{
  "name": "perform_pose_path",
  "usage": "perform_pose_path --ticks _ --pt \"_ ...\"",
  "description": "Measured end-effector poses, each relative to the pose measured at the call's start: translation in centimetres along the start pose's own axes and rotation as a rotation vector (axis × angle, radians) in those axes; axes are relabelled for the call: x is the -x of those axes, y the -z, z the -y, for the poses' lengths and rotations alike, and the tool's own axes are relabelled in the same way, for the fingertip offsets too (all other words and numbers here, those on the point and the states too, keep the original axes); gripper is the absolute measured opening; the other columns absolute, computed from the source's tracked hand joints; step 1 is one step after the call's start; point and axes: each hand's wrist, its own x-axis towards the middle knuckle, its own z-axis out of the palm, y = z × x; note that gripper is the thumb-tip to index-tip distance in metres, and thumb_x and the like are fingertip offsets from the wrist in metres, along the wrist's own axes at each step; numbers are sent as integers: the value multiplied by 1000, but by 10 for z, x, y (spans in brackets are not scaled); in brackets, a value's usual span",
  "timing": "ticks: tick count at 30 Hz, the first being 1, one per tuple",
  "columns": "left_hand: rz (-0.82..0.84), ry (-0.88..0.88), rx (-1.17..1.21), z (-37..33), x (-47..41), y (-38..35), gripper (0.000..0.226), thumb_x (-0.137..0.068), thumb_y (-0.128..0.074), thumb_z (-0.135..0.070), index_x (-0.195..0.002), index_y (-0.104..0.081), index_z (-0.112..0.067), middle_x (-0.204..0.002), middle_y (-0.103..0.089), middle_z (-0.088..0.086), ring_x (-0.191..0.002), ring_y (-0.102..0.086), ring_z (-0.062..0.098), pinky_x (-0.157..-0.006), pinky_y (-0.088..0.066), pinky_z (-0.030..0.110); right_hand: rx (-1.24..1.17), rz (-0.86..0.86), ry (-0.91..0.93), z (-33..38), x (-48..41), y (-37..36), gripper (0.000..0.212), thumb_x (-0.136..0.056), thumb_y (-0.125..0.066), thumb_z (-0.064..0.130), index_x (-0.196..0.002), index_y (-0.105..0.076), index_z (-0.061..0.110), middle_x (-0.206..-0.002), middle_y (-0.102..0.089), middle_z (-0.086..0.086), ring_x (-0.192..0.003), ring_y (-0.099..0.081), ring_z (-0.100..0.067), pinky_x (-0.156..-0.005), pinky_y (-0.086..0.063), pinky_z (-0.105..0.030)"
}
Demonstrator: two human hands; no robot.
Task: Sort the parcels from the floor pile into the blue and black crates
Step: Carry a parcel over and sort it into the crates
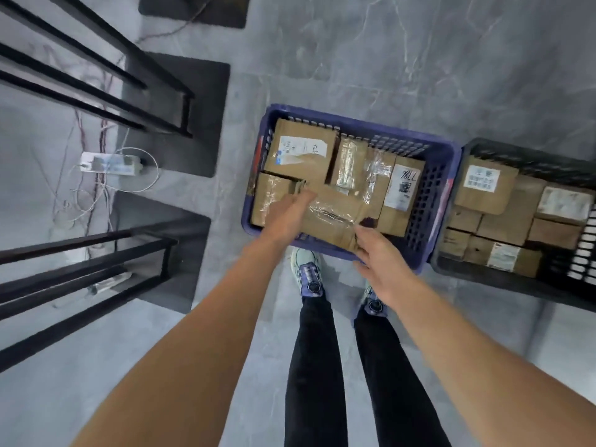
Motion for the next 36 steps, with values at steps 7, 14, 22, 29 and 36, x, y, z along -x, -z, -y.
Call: perform_pose_path --ticks 7,14,22,29,36 --pt "9 89 -163 22 -88 -9 85 -68 -40 -79 -136 -53 -31 -143 -51 2 -133 -44 32 -108 -39 56 3 -65 -58 -6 -90 -14 20 -102 -65 32 -121 -61 30 -123 -61 7 -125 -54 -16 -112 -42 -39" --pt "62 137 -134 44 -121 -13 64 -88 -48 -65 -137 -47 -25 -131 -53 1 -126 -48 30 -105 -40 49 37 -124 -88 -2 -132 -18 24 -103 -62 27 -125 -54 31 -118 -61 3 -121 -59 -24 -108 -51 -43" --pt "11 296 44 49 -124 -34 98 -82 -56 -55 -161 -7 -25 -148 -46 9 -130 -48 36 -110 -43 54 407 -187 164 -4 -151 -15 19 -103 -56 30 -121 -63 31 -113 -68 3 -104 -63 -21 -90 -52 -39" --pt "4 278 -6 47 -142 -35 93 -94 -54 -43 -163 6 -28 -159 -36 8 -136 -45 36 -112 -40 50 380 -170 127 -6 -162 -14 8 -100 -60 23 -105 -58 29 -112 -66 -3 -114 -63 -29 -103 -52 -46" --pt "-86 148 -145 46 -151 -43 71 -94 -51 -47 -153 -24 -19 -146 -48 9 -131 -43 35 -108 -39 49 66 -146 -57 -8 -175 -19 36 -96 -64 12 -127 -52 27 -127 -63 -7 -128 -58 -36 -107 -53 -47"
